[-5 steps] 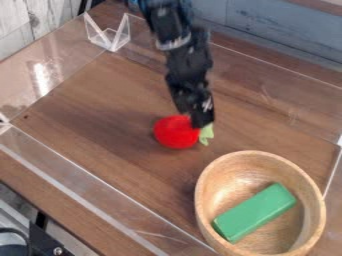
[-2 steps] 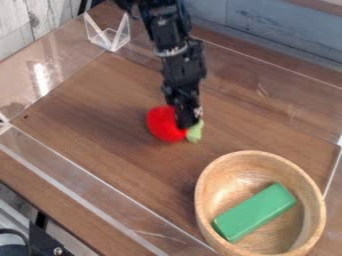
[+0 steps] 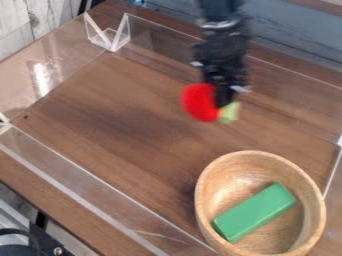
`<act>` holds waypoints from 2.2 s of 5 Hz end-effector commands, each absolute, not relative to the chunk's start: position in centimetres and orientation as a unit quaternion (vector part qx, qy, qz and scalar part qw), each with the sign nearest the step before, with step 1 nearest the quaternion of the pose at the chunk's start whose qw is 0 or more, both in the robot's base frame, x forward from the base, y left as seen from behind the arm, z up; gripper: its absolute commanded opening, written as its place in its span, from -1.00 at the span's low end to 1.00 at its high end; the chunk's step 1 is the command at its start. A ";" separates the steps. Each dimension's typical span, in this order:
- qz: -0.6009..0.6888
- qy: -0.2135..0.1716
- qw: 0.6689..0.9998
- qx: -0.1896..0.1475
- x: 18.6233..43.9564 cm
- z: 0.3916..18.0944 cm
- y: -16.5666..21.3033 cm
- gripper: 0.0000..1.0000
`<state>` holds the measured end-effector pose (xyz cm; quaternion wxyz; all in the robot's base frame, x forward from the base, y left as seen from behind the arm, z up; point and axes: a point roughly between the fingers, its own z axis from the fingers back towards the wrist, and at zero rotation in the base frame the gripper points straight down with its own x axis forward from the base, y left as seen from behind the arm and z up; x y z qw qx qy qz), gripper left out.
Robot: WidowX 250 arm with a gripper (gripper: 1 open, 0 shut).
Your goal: Move the red object to the right side of the table
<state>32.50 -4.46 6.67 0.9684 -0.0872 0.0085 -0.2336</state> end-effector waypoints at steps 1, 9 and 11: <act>-0.229 -0.016 0.970 -0.080 34.1 7.5 -8.0 -1.00; -0.135 0.055 0.989 -0.003 34.3 7.9 -11.2 1.00; -0.113 0.015 0.993 0.004 33.2 10.7 -8.9 1.00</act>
